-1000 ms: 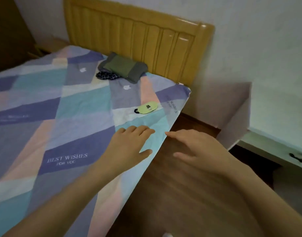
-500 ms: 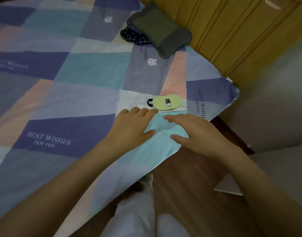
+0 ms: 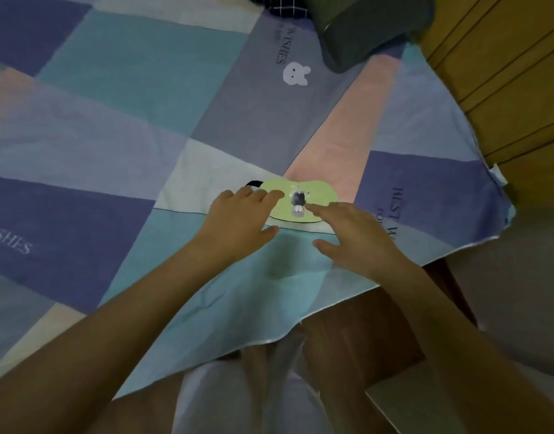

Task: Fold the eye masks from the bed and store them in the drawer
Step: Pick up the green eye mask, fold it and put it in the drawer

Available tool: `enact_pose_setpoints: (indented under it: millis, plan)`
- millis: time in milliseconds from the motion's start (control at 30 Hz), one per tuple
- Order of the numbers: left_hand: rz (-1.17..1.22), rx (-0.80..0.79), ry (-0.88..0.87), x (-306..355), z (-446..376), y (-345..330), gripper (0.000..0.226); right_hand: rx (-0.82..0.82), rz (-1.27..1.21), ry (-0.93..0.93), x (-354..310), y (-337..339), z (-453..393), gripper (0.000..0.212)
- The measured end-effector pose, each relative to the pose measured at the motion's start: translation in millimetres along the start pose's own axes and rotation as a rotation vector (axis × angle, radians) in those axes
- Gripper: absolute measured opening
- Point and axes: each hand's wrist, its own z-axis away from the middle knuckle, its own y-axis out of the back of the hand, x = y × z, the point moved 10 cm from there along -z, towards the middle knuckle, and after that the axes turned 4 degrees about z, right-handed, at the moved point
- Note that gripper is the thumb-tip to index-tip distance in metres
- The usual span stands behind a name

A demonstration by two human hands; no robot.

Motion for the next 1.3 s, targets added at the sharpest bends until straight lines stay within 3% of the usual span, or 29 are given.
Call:
enact_pose_setpoints:
  millis: [267, 533, 633, 733, 833, 967, 1067, 1133, 1233, 1300]
  plan:
    - [0.026, -0.001, 0.029, -15.1, -97.1, -103.5, 0.057, -0.128, -0.027, 0.024, 53.1, -99.0, -71.2, 0.072]
    - [0.028, 0.138, -0.001, -25.1, -125.8, -130.9, 0.059, -0.107, -0.048, 0.0, 63.1, -129.2, -85.5, 0.074]
    - [0.116, 0.199, 0.023, -24.4, -122.8, -115.8, 0.061, -0.034, -0.102, -0.02, 62.5, -122.3, -85.6, 0.076]
    - [0.303, 0.108, 0.013, -23.3, -119.4, -107.5, 0.05, 0.075, -0.219, -0.046, 62.1, -111.1, -87.8, 0.076]
    - [0.526, 0.014, -0.027, -22.1, -117.7, -106.7, 0.057, 0.193, -0.332, -0.098, 66.3, -102.1, -93.3, 0.071]
    - [0.735, 0.031, -0.099, -11.1, -116.0, -92.2, 0.058, 0.31, -0.567, -0.145, 69.0, -86.0, -95.0, 0.056]
    - [0.866, 0.068, -0.104, -5.7, -116.3, -79.2, 0.054, 0.347, -0.773, -0.182, 71.9, -74.5, -95.4, 0.03]
    - [0.893, 0.148, -0.1, -8.6, -117.2, -66.3, 0.051, 0.394, -0.858, -0.186, 74.6, -67.4, -95.1, 0.023]
    - [0.797, 0.275, -0.078, -20.3, -119.3, -51.3, 0.055, 0.429, -0.898, -0.148, 73.6, -58.0, -96.2, 0.035]
    - [0.808, 0.158, 0.003, -30.7, -123.9, -63.9, 0.061, 0.43, -0.93, -0.119, 73.0, -55.3, -98.9, 0.037]
